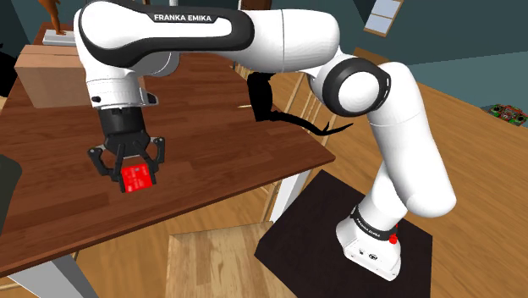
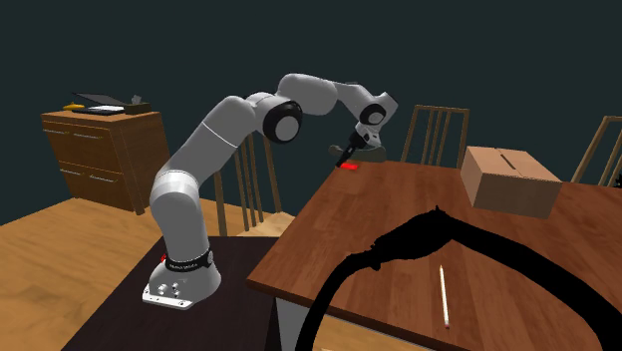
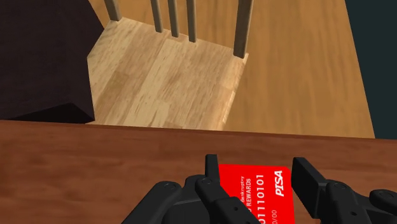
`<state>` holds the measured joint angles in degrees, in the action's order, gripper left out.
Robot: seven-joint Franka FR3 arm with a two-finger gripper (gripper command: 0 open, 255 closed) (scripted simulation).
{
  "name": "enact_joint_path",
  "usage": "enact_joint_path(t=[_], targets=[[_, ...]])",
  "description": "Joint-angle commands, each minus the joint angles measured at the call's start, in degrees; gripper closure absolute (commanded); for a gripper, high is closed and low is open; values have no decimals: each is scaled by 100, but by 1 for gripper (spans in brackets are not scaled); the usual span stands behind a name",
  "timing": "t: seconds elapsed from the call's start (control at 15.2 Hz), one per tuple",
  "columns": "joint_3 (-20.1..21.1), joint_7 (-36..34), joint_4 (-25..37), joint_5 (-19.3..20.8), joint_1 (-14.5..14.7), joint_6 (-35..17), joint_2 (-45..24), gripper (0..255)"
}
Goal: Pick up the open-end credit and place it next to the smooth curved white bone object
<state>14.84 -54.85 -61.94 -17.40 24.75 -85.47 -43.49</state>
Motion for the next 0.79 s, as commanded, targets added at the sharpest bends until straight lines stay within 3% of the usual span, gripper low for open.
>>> enact_joint_path(t=[0.0,0.73], targets=[[-10,58,-126,5,-3,-139,-20,255],[-42,235,-481,21,5,-588,-151,255]])
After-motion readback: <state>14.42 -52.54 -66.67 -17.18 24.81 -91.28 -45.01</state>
